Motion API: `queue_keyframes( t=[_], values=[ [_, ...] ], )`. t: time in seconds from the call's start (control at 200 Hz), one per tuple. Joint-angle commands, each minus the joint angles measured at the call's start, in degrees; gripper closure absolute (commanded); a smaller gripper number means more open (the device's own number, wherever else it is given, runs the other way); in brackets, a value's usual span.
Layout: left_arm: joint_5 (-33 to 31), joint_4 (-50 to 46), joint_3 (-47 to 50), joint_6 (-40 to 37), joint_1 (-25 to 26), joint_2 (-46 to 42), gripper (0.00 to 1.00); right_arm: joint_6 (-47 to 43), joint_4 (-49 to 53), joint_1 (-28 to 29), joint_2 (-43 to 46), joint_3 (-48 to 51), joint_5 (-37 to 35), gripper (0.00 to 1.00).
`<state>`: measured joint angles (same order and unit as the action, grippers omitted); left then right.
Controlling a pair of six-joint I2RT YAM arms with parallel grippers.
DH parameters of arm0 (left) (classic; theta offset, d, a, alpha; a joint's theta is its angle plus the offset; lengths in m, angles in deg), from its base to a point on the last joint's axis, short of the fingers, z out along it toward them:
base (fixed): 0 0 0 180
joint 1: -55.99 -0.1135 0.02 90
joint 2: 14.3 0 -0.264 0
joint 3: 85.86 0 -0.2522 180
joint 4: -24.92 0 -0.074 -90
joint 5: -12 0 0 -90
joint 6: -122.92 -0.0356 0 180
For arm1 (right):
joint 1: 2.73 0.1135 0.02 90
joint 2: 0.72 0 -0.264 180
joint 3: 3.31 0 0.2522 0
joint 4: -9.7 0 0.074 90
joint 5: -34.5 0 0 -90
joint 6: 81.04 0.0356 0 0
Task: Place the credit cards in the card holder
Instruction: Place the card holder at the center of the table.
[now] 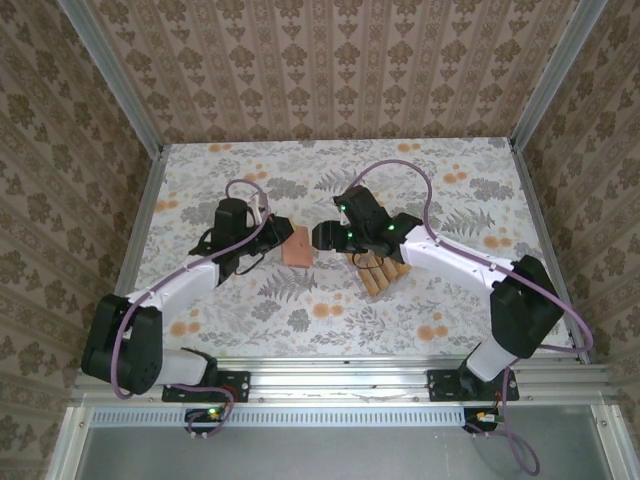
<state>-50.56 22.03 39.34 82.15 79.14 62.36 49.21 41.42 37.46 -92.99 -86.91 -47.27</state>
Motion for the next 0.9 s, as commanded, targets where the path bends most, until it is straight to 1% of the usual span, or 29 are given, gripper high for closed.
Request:
queue_keyframes(
  t=[0.0, 0.085, 0.195, 0.305, 0.37, 0.45, 0.575, 0.6, 0.67, 0.69, 0.815, 0.895],
  values=[
    [1.47, 2.18, -1.32, -1.34, -0.15, -0.39, 1.0, 1.23, -1.01, 0.57, -2.98, -2.54, 2.41, 0.44],
    [1.47, 2.7, -1.07, -0.92, -0.17, -0.55, 1.0, 1.47, -1.17, 0.86, -4.26, -2.99, 2.41, 0.48],
    [1.51, 3.41, -0.65, -0.46, -0.11, -0.73, 1.0, 1.59, -1.35, 0.86, -5.12, -3.37, 2.33, 0.59],
    [1.49, 3.55, -0.14, -0.5, -0.04, -1.07, 1.0, 1.5, -1.24, 0.86, -5.51, -3.54, 2.19, 0.75],
    [1.44, 3.63, 0.12, -0.54, -0.07, -1.17, 1.0, 1.47, -1.15, 0.85, -5.43, -3.41, 2.39, 0.88],
    [1.3, 3.97, 0.6, -0.61, -0.07, -1.09, 1.0, 1.41, -1.17, 0.86, -5.17, -3.28, 2.57, 1.0],
    [0.4, 2.99, 1.2, -2.89, -0.22, 0.06, 1.0, 1.44, -1.18, 0.89, -4.72, -3.54, 3.43, 1.0],
    [0.26, 2.87, 1.54, -3.4, -0.29, 0.51, 0.95, 1.52, -1.17, 0.95, -4.54, -3.7, 3.69, 1.0],
    [-0.06, 4.04, 2.72, -4.42, -0.56, 1.95, 0.75, 1.69, -1.23, 1.2, -4.33, -4.15, 4.4, 1.0],
    [-0.3, 4.23, 3.09, -4.64, -0.65, 2.47, 0.71, 1.77, -1.22, 1.32, -4.28, -4.31, 4.57, 1.0],
    [-1.14, 6.31, 5.1, -6.19, -1.46, 5.35, 0.58, 2.07, -0.49, 2.38, -4.45, -6.01, 5.04, 1.0],
    [-1.36, 7.86, 6.18, -6.41, -2.3, 7.16, 0.53, 2.4, -0.27, 3.26, -4.5, -6.89, 5.13, 1.0]
  ],
)
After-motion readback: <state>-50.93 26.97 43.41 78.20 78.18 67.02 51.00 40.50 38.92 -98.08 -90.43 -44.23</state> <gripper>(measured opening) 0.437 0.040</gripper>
